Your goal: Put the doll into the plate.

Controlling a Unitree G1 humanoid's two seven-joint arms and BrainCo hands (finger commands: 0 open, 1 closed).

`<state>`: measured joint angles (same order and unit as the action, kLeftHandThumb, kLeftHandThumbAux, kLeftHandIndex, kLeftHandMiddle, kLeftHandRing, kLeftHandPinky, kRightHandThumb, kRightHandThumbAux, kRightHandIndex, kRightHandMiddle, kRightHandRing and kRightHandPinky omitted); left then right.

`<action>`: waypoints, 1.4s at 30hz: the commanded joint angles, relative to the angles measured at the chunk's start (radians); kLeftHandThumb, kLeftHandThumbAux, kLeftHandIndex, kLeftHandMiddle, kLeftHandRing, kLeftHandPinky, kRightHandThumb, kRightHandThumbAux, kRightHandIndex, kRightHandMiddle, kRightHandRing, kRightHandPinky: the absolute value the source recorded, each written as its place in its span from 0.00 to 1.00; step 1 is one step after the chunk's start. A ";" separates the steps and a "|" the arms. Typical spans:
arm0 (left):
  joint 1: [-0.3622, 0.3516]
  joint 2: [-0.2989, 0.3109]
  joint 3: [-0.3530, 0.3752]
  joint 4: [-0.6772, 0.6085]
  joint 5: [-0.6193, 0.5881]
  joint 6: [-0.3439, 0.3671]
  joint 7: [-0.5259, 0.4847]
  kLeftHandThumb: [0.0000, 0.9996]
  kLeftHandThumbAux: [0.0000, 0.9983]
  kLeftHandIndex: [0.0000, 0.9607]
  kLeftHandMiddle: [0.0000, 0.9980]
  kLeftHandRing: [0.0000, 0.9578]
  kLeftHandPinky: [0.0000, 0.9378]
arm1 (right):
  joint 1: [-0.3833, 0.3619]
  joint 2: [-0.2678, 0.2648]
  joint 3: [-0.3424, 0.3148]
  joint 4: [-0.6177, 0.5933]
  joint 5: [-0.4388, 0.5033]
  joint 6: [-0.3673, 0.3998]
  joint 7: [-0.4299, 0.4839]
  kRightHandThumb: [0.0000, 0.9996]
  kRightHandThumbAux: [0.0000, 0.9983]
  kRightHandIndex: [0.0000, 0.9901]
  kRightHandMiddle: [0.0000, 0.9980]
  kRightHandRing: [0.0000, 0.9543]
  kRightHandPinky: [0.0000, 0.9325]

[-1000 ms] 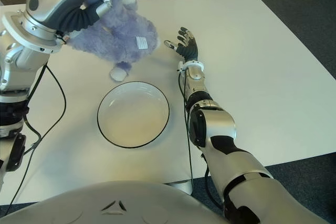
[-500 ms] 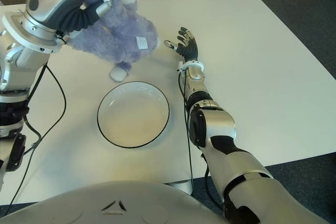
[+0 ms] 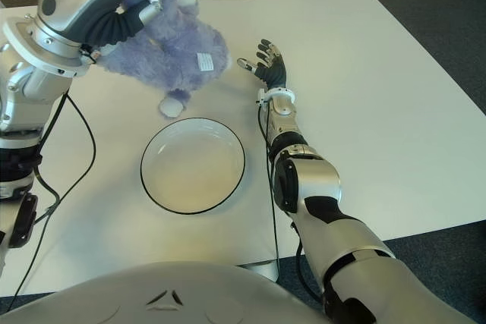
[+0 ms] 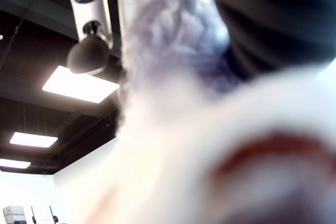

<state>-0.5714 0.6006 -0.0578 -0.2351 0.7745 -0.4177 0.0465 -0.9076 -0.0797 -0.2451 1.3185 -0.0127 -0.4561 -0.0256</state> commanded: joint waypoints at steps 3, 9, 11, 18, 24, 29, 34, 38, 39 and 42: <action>0.171 -0.005 -0.148 -0.227 0.157 -0.150 0.009 0.74 0.70 0.46 0.69 0.79 0.88 | 0.011 0.019 -0.011 0.016 0.013 0.018 0.004 0.08 0.79 0.17 0.17 0.16 0.17; 0.312 -0.033 -0.172 -0.375 0.226 -0.145 -0.016 0.85 0.66 0.45 0.49 0.81 0.90 | 0.015 0.018 -0.013 0.015 0.014 0.016 0.007 0.07 0.78 0.17 0.17 0.16 0.17; 0.309 -0.039 -0.169 -0.371 0.193 -0.140 -0.048 0.85 0.66 0.45 0.49 0.81 0.90 | 0.015 0.017 -0.014 0.015 0.013 0.017 0.008 0.06 0.78 0.17 0.17 0.16 0.17; 0.120 -0.031 -0.131 -0.196 0.033 -0.107 -0.155 0.85 0.66 0.45 0.49 0.80 0.91 | 0.016 0.012 -0.012 0.016 0.010 0.017 0.010 0.03 0.80 0.16 0.17 0.16 0.17; 0.093 -0.097 -0.115 -0.122 -0.088 0.000 -0.202 0.85 0.67 0.45 0.49 0.81 0.91 | 0.018 0.010 -0.008 0.016 0.004 0.018 0.007 0.01 0.79 0.16 0.16 0.16 0.17; 0.118 -0.108 -0.107 -0.162 -0.101 0.047 -0.233 0.85 0.67 0.46 0.49 0.82 0.89 | 0.017 0.009 -0.007 0.015 0.004 0.023 0.004 0.01 0.79 0.17 0.16 0.15 0.17; 0.096 -0.105 -0.114 -0.176 -0.108 0.074 -0.280 0.84 0.67 0.46 0.49 0.82 0.87 | 0.015 0.010 -0.014 0.014 0.014 0.030 0.009 0.04 0.79 0.17 0.17 0.16 0.18; 0.091 -0.103 -0.110 -0.169 -0.120 0.060 -0.283 0.84 0.67 0.46 0.49 0.82 0.87 | 0.014 0.010 -0.018 0.014 0.019 0.035 0.012 0.05 0.78 0.17 0.17 0.17 0.18; 0.090 -0.104 -0.111 -0.168 -0.122 0.058 -0.283 0.84 0.67 0.46 0.49 0.82 0.87 | 0.013 0.010 -0.019 0.014 0.019 0.036 0.013 0.06 0.78 0.17 0.17 0.17 0.18; 0.090 -0.105 -0.109 -0.167 -0.131 0.058 -0.286 0.84 0.67 0.46 0.49 0.82 0.87 | 0.013 0.009 -0.020 0.013 0.020 0.038 0.014 0.06 0.78 0.17 0.17 0.16 0.17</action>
<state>-0.4811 0.4931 -0.1722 -0.4014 0.6590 -0.3610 -0.2177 -0.9079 -0.0788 -0.2600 1.3215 -0.0019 -0.4497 -0.0152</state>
